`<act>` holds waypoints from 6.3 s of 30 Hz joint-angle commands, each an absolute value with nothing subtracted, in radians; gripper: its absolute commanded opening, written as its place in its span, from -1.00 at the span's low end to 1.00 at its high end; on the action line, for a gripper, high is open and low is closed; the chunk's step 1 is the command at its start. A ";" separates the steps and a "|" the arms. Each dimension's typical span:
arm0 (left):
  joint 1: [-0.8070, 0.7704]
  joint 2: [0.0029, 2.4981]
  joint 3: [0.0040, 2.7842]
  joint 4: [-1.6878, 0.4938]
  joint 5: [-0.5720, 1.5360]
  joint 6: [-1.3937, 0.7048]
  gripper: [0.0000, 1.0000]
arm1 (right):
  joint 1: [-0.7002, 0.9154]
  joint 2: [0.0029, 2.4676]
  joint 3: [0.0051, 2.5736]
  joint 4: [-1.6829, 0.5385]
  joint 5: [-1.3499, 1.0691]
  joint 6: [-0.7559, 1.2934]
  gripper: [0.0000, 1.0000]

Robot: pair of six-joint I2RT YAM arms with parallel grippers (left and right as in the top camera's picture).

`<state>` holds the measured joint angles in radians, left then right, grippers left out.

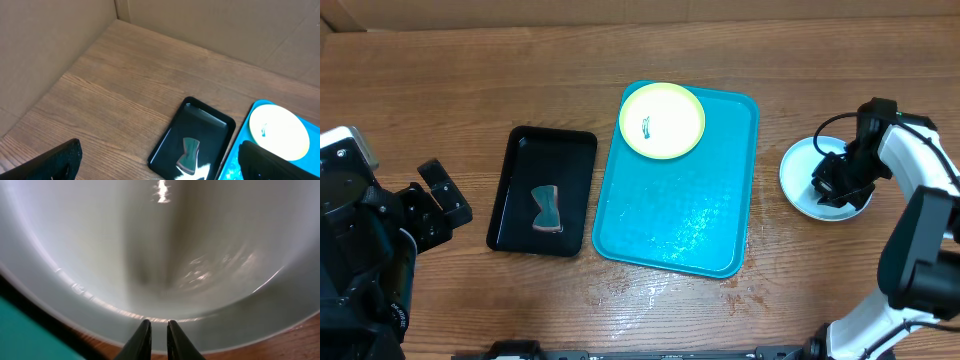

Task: Clean dirty plates on tray and stack at the side
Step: 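Move the right gripper back to the teal tray's right edge, then push the teal tray leftward with the right gripper, then slide the yellow plate down to the tray center with the right gripper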

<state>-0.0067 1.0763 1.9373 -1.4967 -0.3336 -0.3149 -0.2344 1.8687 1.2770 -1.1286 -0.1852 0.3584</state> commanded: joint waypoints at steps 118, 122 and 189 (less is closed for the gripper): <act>-0.006 1.073 1.940 -1.495 -0.347 -0.329 1.00 | 0.043 2.103 1.422 -0.511 -0.282 0.161 -0.78; -0.006 1.073 1.940 -1.495 -0.347 -0.329 1.00 | 0.081 2.103 1.422 -0.494 -0.279 0.165 -0.79; -0.006 1.073 1.940 -1.494 -0.339 -0.329 1.00 | 0.376 2.171 1.422 -0.304 -0.072 0.157 -0.29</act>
